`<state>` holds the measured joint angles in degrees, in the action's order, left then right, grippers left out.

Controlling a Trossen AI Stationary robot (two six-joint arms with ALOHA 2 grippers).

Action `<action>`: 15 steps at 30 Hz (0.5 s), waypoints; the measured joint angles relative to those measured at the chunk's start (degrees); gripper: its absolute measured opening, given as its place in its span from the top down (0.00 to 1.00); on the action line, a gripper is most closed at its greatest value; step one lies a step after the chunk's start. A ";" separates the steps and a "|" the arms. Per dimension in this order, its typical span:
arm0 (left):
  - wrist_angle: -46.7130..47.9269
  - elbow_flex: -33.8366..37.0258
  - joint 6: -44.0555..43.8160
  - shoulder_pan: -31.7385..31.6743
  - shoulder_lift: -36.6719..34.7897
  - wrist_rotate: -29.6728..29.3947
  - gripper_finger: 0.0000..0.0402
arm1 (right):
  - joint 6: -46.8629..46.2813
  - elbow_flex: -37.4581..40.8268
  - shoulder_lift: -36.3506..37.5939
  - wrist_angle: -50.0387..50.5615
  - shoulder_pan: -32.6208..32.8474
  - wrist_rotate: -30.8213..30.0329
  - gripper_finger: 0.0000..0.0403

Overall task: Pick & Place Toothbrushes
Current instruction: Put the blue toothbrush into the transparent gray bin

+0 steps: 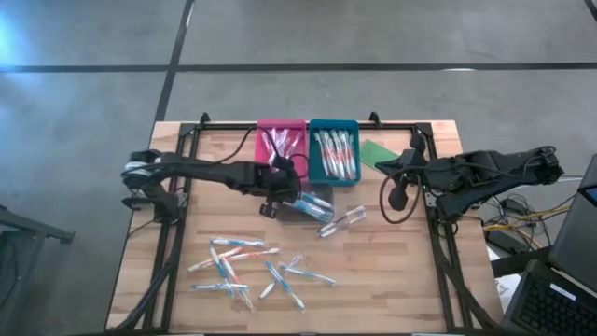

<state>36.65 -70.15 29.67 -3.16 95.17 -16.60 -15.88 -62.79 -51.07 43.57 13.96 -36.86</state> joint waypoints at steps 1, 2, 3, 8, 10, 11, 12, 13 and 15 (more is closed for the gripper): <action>0.14 0.00 -0.08 0.00 0.33 0.00 0.86 | -0.04 0.14 0.02 -0.01 -0.01 0.00 0.98; 0.45 0.00 -0.33 0.00 0.67 0.00 0.86 | -0.11 0.25 0.02 0.00 0.00 0.00 0.98; 0.94 0.01 -0.73 0.00 1.03 -0.01 0.86 | -0.15 0.36 0.01 0.05 -0.02 0.00 0.98; 4.11 0.07 -1.57 0.00 2.55 -0.08 0.86 | -0.15 0.68 0.06 0.16 -0.02 0.00 0.98; 4.49 0.04 -1.93 0.00 2.85 -0.58 0.86 | -0.07 0.68 0.06 0.39 -0.02 0.00 0.98; 4.87 0.04 -2.01 0.01 3.02 -1.25 0.86 | -0.07 0.68 0.07 0.38 -0.02 -0.02 0.98; 4.90 0.04 -2.04 0.04 3.19 -1.81 0.86 | -0.10 0.68 0.06 0.40 -0.02 -0.02 0.98; 4.89 0.04 -2.07 0.04 3.26 -1.96 0.86 | -0.11 0.68 0.07 0.41 -0.02 -0.02 0.98; 4.93 0.04 -2.08 0.00 3.26 -1.97 0.86 | -0.13 0.68 0.07 0.45 -0.02 -0.02 0.98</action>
<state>41.58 -70.11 27.59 -3.16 98.43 -18.57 -16.01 -62.11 -51.00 44.02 13.93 -36.88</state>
